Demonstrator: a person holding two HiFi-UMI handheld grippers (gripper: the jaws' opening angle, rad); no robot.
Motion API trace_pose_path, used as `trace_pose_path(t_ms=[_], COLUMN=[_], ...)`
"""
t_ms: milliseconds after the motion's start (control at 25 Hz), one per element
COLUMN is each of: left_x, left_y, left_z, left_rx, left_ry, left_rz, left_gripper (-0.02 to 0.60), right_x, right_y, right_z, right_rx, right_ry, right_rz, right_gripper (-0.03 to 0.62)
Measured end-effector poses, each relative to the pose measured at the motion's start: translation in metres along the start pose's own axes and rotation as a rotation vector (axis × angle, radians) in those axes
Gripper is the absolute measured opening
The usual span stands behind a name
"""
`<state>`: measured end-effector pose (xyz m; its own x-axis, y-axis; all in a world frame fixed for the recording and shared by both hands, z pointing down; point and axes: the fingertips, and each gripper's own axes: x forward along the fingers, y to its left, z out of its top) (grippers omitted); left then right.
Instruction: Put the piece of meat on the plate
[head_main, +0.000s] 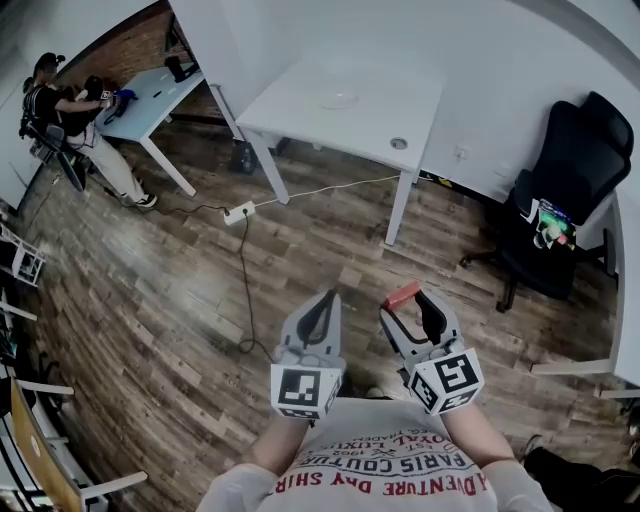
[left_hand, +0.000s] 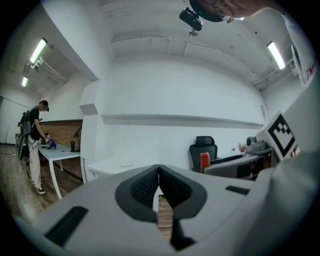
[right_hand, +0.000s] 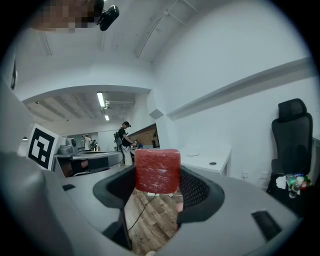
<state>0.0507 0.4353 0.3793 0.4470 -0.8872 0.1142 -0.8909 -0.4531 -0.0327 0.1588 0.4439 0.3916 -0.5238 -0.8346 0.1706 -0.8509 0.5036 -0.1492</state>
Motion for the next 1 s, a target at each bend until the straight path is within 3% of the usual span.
trace_pose_path(t_ms=[240, 560, 760, 1000], left_x=[0.048, 0.087, 0.096, 0.112], left_y=[0.052, 0.158, 0.211, 0.253], left_z=[0.0, 0.01, -0.001, -0.009], left_rx=[-0.015, -0.011, -0.021, -0.02], left_ry=[0.005, -0.008, 0.004, 0.01], left_rz=[-0.041, -0.098, -0.088, -0.053], left_gripper=[0.006, 0.006, 0.006, 0.006], right_x=[0.065, 0.174, 0.225, 0.272], right_y=[-0.005, 0.029, 0.052, 0.048], right_z=[0.006, 0.02, 0.025, 0.029], right_rx=[0.012, 0.031, 0.022, -0.008], right_ry=[0.036, 0.052, 0.075, 0.093], right_rz=[-0.026, -0.037, 0.0, 0.014], right_gripper=[0.279, 0.279, 0.279, 0.279])
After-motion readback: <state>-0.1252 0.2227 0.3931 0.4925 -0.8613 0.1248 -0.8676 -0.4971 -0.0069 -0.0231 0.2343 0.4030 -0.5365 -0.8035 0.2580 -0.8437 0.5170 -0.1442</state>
